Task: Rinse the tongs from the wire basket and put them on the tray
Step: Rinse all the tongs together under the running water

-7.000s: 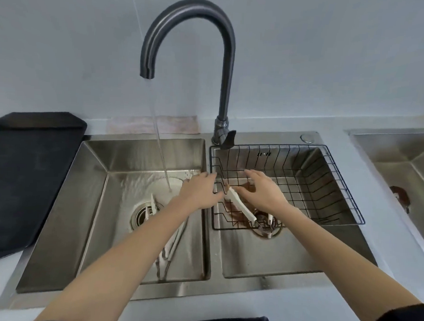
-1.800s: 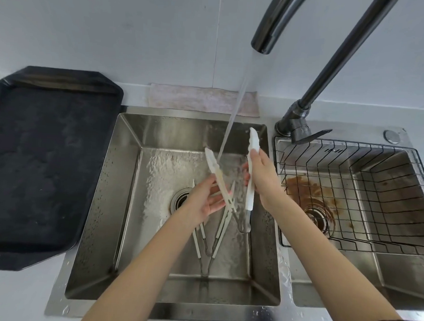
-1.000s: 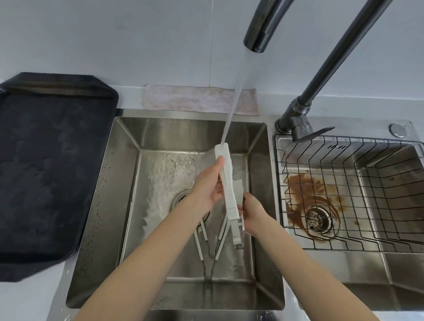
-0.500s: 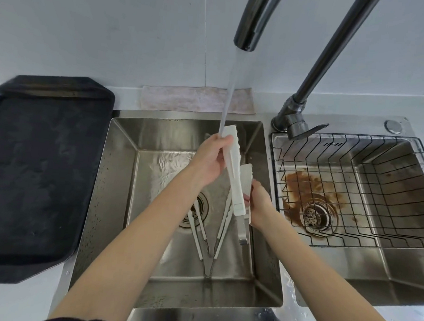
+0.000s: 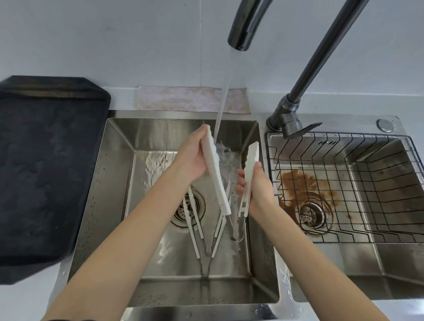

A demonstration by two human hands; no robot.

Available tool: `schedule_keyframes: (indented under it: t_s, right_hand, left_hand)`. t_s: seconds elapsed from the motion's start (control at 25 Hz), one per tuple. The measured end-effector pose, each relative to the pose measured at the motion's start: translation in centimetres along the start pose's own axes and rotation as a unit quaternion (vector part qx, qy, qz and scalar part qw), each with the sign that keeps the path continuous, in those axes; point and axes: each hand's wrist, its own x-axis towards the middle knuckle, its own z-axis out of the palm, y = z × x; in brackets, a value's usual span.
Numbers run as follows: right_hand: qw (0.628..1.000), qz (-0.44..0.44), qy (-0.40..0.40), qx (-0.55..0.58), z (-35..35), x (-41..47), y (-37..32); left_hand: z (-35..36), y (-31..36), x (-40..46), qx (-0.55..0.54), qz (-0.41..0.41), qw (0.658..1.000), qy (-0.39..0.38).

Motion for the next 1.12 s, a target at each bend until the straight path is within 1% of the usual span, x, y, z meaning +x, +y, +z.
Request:
schedule_keyframes:
  t_s: [0.12, 0.2, 0.28, 0.36, 0.44, 0.52, 0.64, 0.8, 0.92, 1.0, 1.12]
  right_hand:
    - [0.994, -0.091, 0.011, -0.062, 0.8, -0.6, -0.2]
    - [0.982, -0.135, 0.022, -0.132, 1.2, -0.6, 0.1]
    - [0.971, -0.16, 0.024, -0.177, 1.6, -0.7, 0.5]
    - [0.97, -0.162, 0.013, -0.181, 1.7, -0.8, 0.9]
    - [0.973, -0.142, 0.001, -0.184, 1.3, -0.7, 1.7]
    - [0.971, -0.102, -0.012, -0.215, 0.4, -0.6, 3.0]
    - [0.962, -0.039, -0.013, -0.271, -1.7, -0.4, 5.5]
    - [0.968, 0.036, 0.019, -0.247, -3.7, 0.5, 8.2]
    - [0.964, 0.075, 0.053, -0.251, -4.0, 0.8, 9.3]
    - [0.952, 0.1, 0.083, -0.279, -4.5, 1.3, 10.2]
    - [0.941, 0.118, 0.092, -0.302, -4.9, 1.6, 11.3]
  left_hand:
    - [-1.5, 0.2, 0.2, -0.027, 0.023, 0.999, 0.025]
    - [-2.1, -0.2, 0.1, -0.004, 0.034, 0.999, 0.032]
    - [-2.6, -0.9, 0.0, 0.096, 0.052, 0.993, 0.034]
    - [-3.5, -2.0, -0.5, 0.239, 0.067, 0.968, 0.028]
    - [-4.8, -3.4, -1.3, 0.34, 0.057, 0.939, 0.009]
    - [-6.5, -4.8, -1.8, 0.384, 0.039, 0.923, 0.012]
    - [-9.4, -7.1, -1.9, 0.402, 0.012, 0.915, 0.039]
    - [-11.1, -9.2, -2.3, 0.397, -0.028, 0.916, 0.049]
    - [-11.7, -10.3, -2.2, 0.397, -0.051, 0.914, 0.064]
    - [-12.2, -11.1, -2.0, 0.411, -0.06, 0.906, 0.082]
    - [-12.7, -11.9, -1.9, 0.425, -0.067, 0.896, 0.104]
